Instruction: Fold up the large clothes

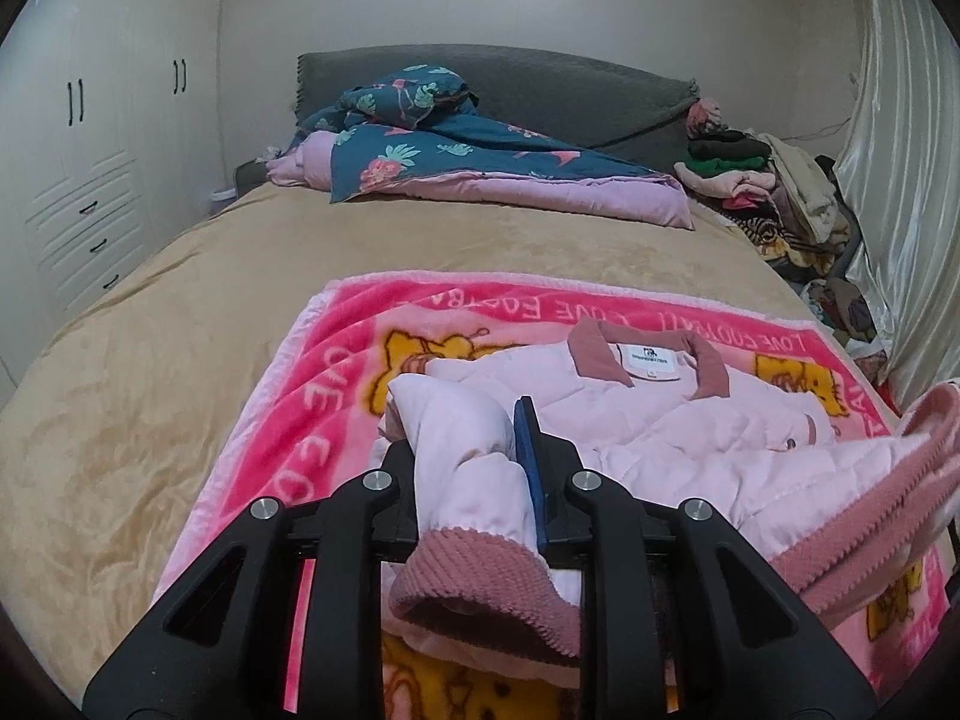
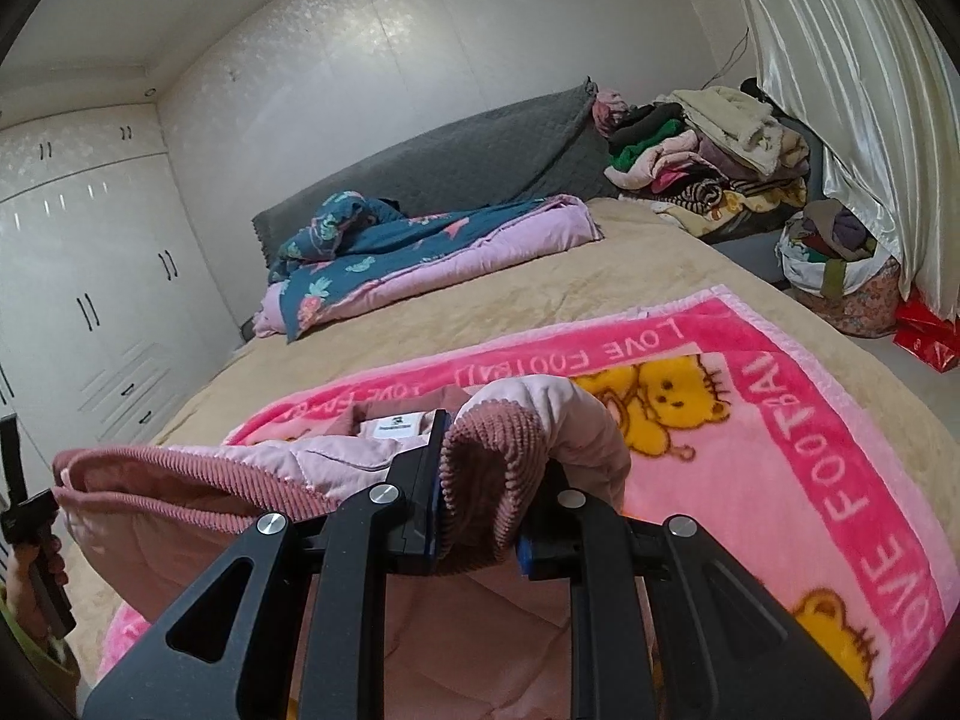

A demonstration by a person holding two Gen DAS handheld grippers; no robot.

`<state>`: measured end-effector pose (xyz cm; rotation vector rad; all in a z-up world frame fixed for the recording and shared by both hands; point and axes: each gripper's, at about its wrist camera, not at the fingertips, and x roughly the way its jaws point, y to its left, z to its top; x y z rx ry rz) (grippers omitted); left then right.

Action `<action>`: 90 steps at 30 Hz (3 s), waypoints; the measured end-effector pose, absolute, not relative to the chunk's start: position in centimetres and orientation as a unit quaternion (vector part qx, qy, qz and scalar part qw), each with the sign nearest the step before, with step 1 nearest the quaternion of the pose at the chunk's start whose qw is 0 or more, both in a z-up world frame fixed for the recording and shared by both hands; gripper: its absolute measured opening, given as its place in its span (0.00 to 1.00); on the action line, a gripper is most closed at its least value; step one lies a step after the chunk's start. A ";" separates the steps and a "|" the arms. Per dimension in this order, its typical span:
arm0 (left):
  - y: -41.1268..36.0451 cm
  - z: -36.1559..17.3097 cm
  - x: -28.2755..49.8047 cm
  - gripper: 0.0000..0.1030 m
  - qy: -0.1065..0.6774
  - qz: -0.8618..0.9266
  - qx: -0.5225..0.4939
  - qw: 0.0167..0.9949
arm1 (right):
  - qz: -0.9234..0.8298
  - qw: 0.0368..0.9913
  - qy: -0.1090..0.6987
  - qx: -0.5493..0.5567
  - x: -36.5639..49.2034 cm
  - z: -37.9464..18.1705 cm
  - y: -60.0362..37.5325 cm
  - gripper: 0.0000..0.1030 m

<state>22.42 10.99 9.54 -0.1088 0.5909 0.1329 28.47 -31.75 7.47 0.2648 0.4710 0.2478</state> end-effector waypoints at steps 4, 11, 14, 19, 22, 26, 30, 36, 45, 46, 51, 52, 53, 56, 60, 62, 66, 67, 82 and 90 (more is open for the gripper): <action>11.2 9.4 22.4 0.30 0.279 0.058 -0.070 0.956 | 0.108 0.955 0.243 0.129 30.2 6.7 -31.7 0.16; 11.1 10.0 22.1 0.59 0.257 0.048 -0.104 0.960 | 0.092 0.951 0.260 0.141 32.6 5.5 -31.8 0.16; 10.6 10.3 21.8 0.64 0.242 0.049 -0.112 0.962 | 0.089 0.945 0.272 0.157 33.9 5.1 -32.0 0.16; 10.4 9.9 20.9 0.72 0.217 0.063 -0.119 0.967 | 0.084 0.942 0.285 0.159 35.5 4.7 -31.4 0.16; 10.3 10.2 20.2 0.76 0.197 0.073 -0.107 0.972 | 0.081 0.940 0.291 0.156 36.2 4.5 -30.9 0.16; 10.4 10.1 19.9 0.79 0.192 0.079 -0.087 0.974 | 0.076 0.940 0.297 0.149 37.0 4.1 -30.1 0.16; 11.0 8.7 20.5 0.86 0.211 0.082 -0.083 0.971 | 0.061 0.938 0.309 0.148 38.3 3.5 -30.0 0.16; 12.5 4.0 22.4 0.88 0.280 0.087 -0.076 0.953 | 0.052 0.926 0.330 0.175 40.1 2.2 -30.7 0.19; 13.5 0.7 23.0 0.88 0.326 0.099 -0.072 0.937 | 0.091 0.919 0.313 0.222 38.6 2.7 -31.7 0.90; 13.5 0.6 23.0 0.88 0.326 0.100 -0.071 0.937 | 0.093 0.922 0.309 0.213 38.0 3.0 -31.6 0.90; 13.5 0.1 23.1 0.90 0.335 0.103 -0.061 0.935 | 0.101 0.928 0.314 0.175 34.8 2.5 -31.6 0.92; 13.5 0.1 23.0 0.90 0.337 0.104 -0.061 0.934 | 0.101 0.929 0.316 0.165 34.0 2.0 -31.7 0.92; 13.7 -0.2 23.0 0.91 0.341 0.105 -0.063 0.932 | 0.098 0.930 0.319 0.154 33.1 1.5 -31.9 0.93; 14.5 -1.2 22.6 0.91 0.350 0.099 -0.078 0.928 | 0.090 0.933 0.328 0.121 30.8 -0.3 -32.1 0.93; 16.8 -3.1 22.2 0.91 0.371 0.059 -0.156 0.914 | 0.097 0.931 0.342 0.083 28.4 -3.2 -31.7 0.93; 17.8 -4.5 22.3 0.91 0.398 0.040 -0.201 0.894 | 0.108 0.925 0.356 0.071 27.3 -5.1 -31.2 0.93; 18.9 -5.9 21.9 0.91 0.400 0.021 -0.270 0.875 | 0.110 0.926 0.359 0.032 26.5 -7.4 -29.9 0.94; 18.9 -6.1 21.9 0.91 0.401 0.017 -0.276 0.873 | 0.106 0.929 0.354 0.024 26.6 -7.6 -29.6 0.94; 13.2 -0.5 25.5 0.34 0.323 0.023 -0.167 0.931 | 0.065 0.951 0.298 0.042 31.0 -4.1 -29.8 0.21; 11.4 1.6 33.0 0.34 0.336 0.048 -0.084 0.937 | 0.028 0.946 0.314 0.070 35.8 -3.9 -30.6 0.18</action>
